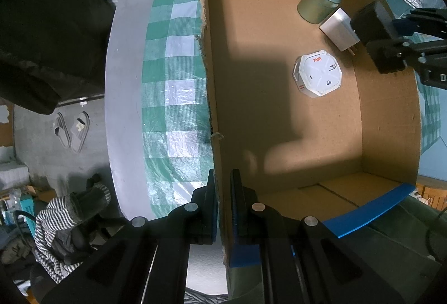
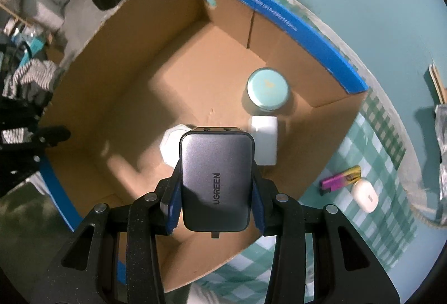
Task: Organize rigid objects
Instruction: 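Carry the grey charger into the box beside the octagonal box, release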
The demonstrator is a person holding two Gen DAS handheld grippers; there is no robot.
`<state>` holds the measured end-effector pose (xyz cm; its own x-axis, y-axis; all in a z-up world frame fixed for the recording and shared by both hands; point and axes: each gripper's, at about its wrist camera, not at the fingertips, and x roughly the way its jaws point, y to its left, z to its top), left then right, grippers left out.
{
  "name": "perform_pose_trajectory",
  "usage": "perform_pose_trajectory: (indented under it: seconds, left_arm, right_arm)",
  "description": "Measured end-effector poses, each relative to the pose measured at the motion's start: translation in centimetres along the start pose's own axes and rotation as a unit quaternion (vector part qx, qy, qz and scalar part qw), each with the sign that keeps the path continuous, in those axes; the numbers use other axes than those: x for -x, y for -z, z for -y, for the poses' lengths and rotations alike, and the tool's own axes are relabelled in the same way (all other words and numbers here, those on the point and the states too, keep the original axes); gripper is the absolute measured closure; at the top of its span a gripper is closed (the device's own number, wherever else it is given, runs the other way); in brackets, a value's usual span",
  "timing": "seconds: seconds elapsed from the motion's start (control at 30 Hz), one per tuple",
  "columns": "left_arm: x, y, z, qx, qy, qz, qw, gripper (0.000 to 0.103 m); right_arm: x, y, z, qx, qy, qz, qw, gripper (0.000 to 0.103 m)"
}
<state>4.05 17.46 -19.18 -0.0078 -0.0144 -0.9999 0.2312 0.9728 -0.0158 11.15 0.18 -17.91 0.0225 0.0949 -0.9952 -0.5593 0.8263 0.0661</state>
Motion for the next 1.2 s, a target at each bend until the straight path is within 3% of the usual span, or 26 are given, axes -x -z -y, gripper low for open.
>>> perform_pose_trajectory:
  seconds: [0.47,0.9,1.03,1.2]
  left_arm:
    - [-0.1,0.4,0.1,0.000,-0.002,-0.002,1.0000,0.095]
    - [-0.2,0.6,0.3,-0.004,-0.003,-0.002,1.0000,0.095]
    - [-0.2,0.6,0.3,-0.003,-0.002,-0.002,1.0000,0.095]
    - [-0.2,0.5,0.2,-0.003,-0.001,-0.003,1.0000,0.095]
  right_arm:
    - [-2.5,0.2,0.4,0.001,0.011,-0.029,1.000,0.062]
    - [0.6,-0.5,0.8,-0.020,-0.001,0.002,1.000,0.062]
    - [1.5,-0.5,0.6,-0.022,0.000,0.010,1.000,0.048]
    - [2.6,-0.2,0.7,-0.035,-0.001,0.020,0.999,0.047]
